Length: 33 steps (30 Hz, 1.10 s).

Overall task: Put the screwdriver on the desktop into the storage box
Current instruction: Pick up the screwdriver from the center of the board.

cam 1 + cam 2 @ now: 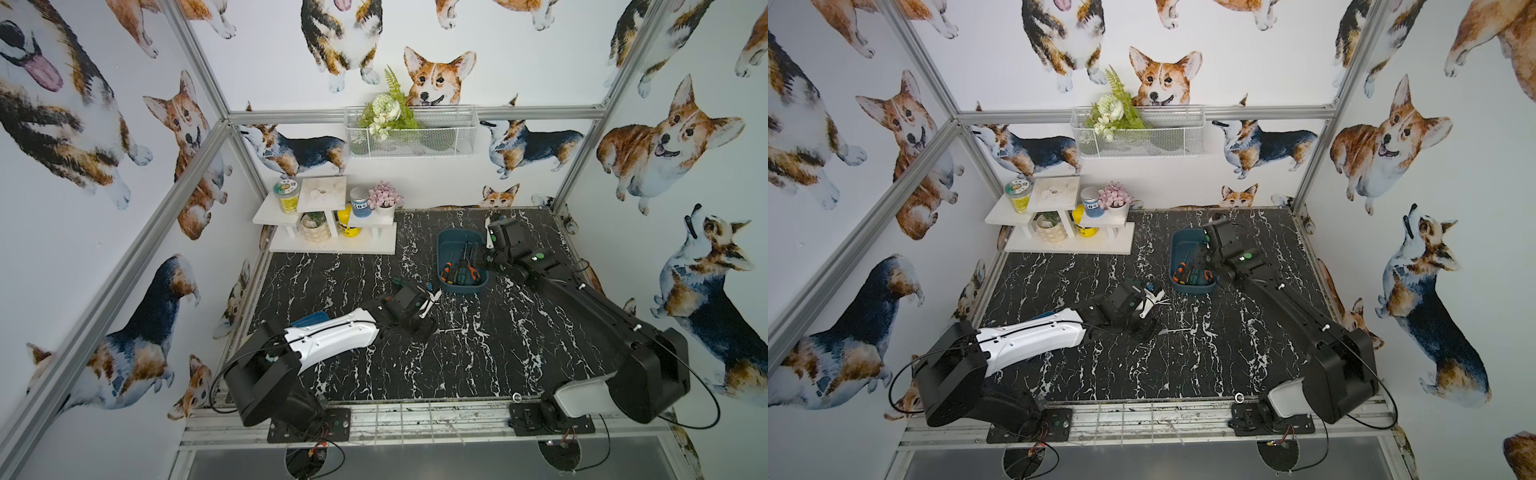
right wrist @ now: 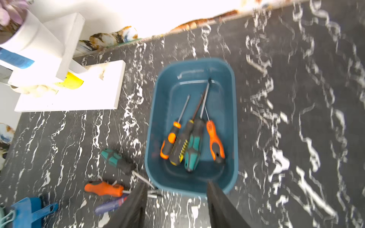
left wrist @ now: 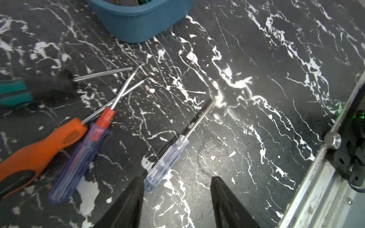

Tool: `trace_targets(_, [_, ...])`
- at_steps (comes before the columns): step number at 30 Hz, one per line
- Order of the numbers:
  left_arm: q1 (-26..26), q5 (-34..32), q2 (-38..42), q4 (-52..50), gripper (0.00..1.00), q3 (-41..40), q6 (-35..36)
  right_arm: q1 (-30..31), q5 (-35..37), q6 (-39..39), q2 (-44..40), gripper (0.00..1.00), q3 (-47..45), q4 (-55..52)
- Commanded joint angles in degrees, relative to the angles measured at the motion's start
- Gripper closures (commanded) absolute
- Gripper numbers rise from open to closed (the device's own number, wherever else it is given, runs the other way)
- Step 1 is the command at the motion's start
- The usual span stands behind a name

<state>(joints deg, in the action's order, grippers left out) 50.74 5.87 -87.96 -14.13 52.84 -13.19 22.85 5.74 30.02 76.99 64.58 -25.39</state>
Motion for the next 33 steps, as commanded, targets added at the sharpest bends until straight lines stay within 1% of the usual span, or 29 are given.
trace_targets(1, [0.7, -0.1, -3.6, -5.9, 0.40, 2.7, 4.2, -0.4, -2.4, 7.6, -6.2, 0.47, -7.0, 8.5])
trace_targets(4, [0.7, 0.5, -6.3, -7.5, 0.40, 4.1, 5.0, -1.0, -1.5, 9.7, -12.0, 0.47, -12.0, 9.8])
trace_targets(5, [0.8, 0.5, -6.6, -8.0, 0.40, 4.5, 5.2, -1.3, -1.3, 10.0, -12.5, 0.47, -12.9, 9.7])
trace_targets(7, [0.9, -0.5, -9.2, -9.6, 0.44, 5.9, 5.6, -2.5, -1.6, 10.2, -15.9, 0.47, -14.2, 9.1])
trace_targets(10, [0.9, -2.2, -12.3, -12.7, 0.49, 9.0, 6.7, -3.6, -2.3, 10.1, -18.2, 0.48, -15.7, 9.1])
trace_targets(15, [1.1, -3.2, -15.4, -14.3, 0.50, 12.1, 8.4, -4.0, -2.4, 10.8, -21.2, 0.48, -18.0, 10.2])
trace_targets(18, [1.6, -4.9, -17.2, -15.3, 0.53, 13.5, 9.3, -4.2, -2.5, 11.0, -21.5, 0.48, -18.3, 10.1])
trace_targets(20, [1.8, -6.2, -18.6, -15.9, 0.59, 14.5, 9.7, -4.5, -2.4, 11.1, -21.8, 0.48, -18.4, 10.1])
trace_targets(25, [2.4, -6.1, -21.1, -16.7, 0.73, 16.7, 10.0, -5.0, -1.7, 10.7, -22.0, 0.48, -18.3, 9.6])
trace_targets(30, [2.6, -5.7, -21.9, -16.9, 0.85, 17.2, 9.5, -5.2, -1.0, 10.8, -22.2, 0.49, -18.3, 9.1])
trace_targets(33, [2.6, -5.5, -21.8, -17.1, 0.91, 17.3, 9.3, -5.2, -0.5, 10.8, -22.4, 0.49, -18.3, 9.1])
